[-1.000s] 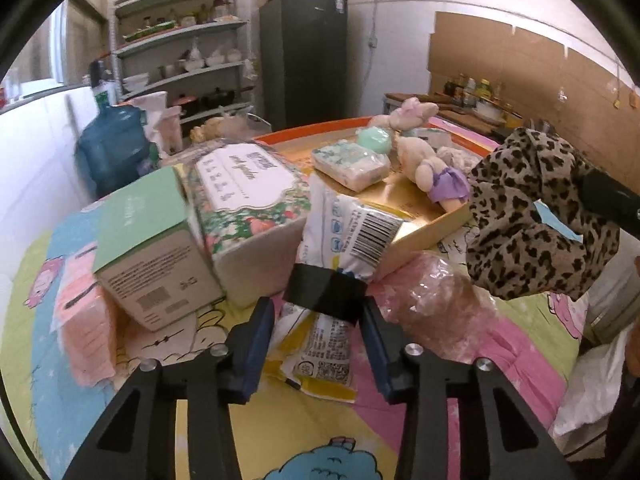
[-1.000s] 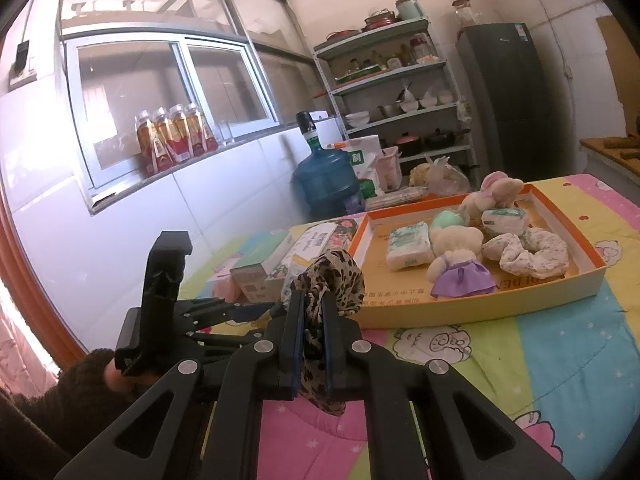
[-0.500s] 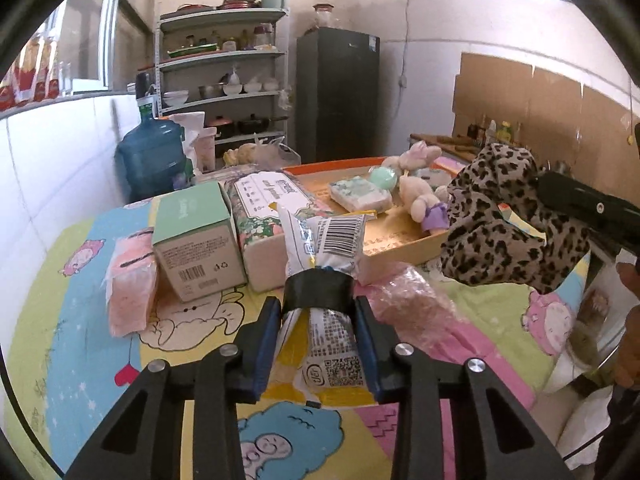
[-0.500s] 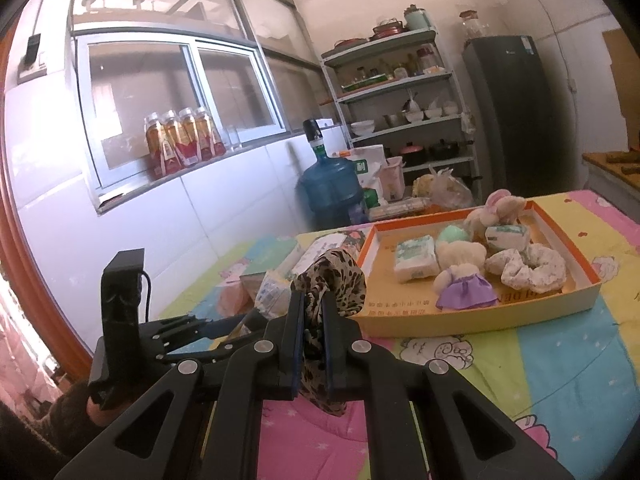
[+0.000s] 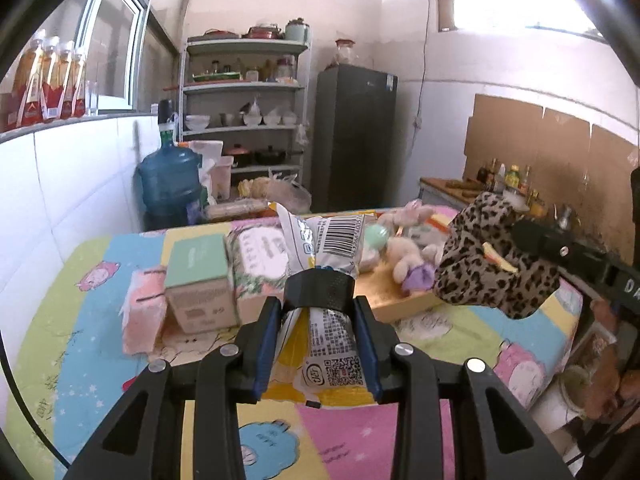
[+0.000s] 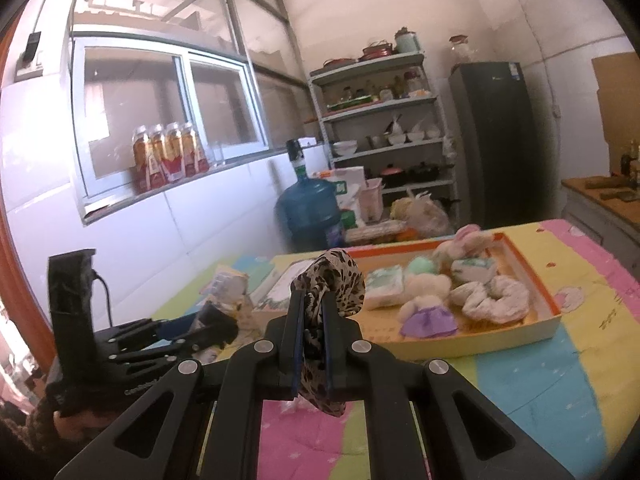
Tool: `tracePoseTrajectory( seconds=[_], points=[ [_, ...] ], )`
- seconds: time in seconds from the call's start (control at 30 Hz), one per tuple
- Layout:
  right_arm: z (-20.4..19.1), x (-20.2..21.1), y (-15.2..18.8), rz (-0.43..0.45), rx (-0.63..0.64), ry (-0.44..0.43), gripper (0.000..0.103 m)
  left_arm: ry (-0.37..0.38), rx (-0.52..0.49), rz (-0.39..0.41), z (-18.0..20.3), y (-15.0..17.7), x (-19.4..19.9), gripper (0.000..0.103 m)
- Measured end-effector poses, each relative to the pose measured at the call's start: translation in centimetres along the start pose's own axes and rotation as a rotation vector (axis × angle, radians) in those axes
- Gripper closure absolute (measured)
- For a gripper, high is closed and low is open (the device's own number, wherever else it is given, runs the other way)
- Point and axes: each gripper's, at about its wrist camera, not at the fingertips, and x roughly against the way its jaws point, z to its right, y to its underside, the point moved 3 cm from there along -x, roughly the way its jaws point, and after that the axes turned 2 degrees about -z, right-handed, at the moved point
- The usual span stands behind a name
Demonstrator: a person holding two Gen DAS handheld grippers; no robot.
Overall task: Organize soft objects
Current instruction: 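Carry the scrunchie and snack bag into the box and release both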
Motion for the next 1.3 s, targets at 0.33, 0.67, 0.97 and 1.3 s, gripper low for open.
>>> tracePoseTrajectory(
  seconds=[0.33, 0.67, 0.97, 1.3],
  points=[
    [3.4, 1.5, -2.1, 0.051, 0.017, 0.049, 0.095, 0.029, 0.05, 0.055, 4.2, -2.7, -1.1, 0.066],
    [8.3, 2.0, -4.6, 0.097, 0.021, 0.082, 0.095, 0.018, 0.082, 0.083, 7.9, -5.0, -3.9, 0.066],
    [12.1, -0.9, -6.2, 0.084, -0.005, 0.049, 0.095, -0.011, 0.125, 0.036, 8.5, -5.4, -8.8, 0.066],
    [15.0, -7.4, -6.1, 0.008, -0.051, -0.025, 0.095, -0.07, 0.186, -0.048, 7.4, -4.6, -13.9, 0.066]
  ],
)
